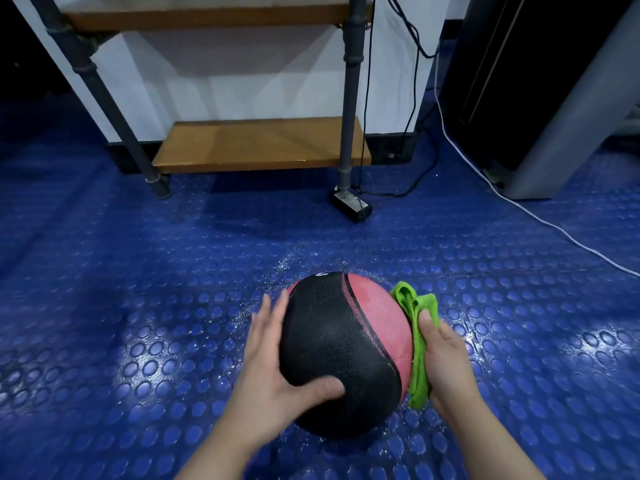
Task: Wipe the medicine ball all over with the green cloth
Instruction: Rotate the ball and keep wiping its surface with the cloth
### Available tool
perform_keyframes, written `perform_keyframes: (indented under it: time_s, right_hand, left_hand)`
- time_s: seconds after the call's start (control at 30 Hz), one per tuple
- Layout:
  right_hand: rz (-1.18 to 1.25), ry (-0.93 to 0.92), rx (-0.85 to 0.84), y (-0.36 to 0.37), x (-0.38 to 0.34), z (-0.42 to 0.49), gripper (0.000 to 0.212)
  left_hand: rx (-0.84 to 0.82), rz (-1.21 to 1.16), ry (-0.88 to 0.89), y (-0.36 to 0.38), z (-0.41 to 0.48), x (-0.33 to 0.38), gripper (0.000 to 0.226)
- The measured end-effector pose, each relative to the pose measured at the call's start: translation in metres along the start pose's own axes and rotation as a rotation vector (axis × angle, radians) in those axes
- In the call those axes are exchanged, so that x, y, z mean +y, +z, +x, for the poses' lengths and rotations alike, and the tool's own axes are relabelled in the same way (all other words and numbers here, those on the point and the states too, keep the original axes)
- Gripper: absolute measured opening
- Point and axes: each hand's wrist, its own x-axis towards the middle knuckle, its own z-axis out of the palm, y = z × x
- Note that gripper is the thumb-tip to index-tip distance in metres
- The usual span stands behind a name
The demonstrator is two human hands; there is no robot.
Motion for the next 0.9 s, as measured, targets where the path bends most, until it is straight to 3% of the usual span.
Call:
perform_keyframes:
  time_s: [0.13,0.23,0.3,0.37,0.43,0.63,0.77,0.9]
  right_hand:
    - [-0.185,-0.3,0.141,0.001,-0.014,-0.023,0.038]
    - [-0.279,-0.562,0.008,0.018,-0.031,-0.057,0.023]
    - [-0.618,-0.683,-0.103,0.034,-0.027,-0.067,0.032]
    - [-0.992,-0.774,-0.104,0.044,-0.013,-0.063,0.051]
    - [-1.121,-0.706,-0.07,0.05,-0.012,-0.059,0.059]
    - [-1.053,-0.584,-0.025,0.059,-0.023,-0.049,0.063]
    - [-0.954,-0.522,0.003,0.06,-0.026,-0.032,0.043]
    - [-0.852,-0.425,0.018,0.057,-0.035,-0.015,0.041]
  left_hand:
    - [-0.06,0.242,0.047,0.002,-0.005,0.014,0.142]
    - [-0.06,0.287,0.047,0.003,0.001,0.014,0.145]
    - [-0.041,0.308,0.095,0.006,0.005,0.01,0.145]
    - [-0.036,0.299,0.122,0.008,0.009,0.007,0.141]
    - [-0.027,0.305,0.128,0.008,0.011,0.004,0.137]
    - [-0.013,0.28,0.101,0.01,0.015,0.011,0.136]
    - [-0.016,0.308,0.102,0.011,0.014,0.017,0.136]
    - [-0.009,0.321,0.085,0.012,0.013,0.018,0.142]
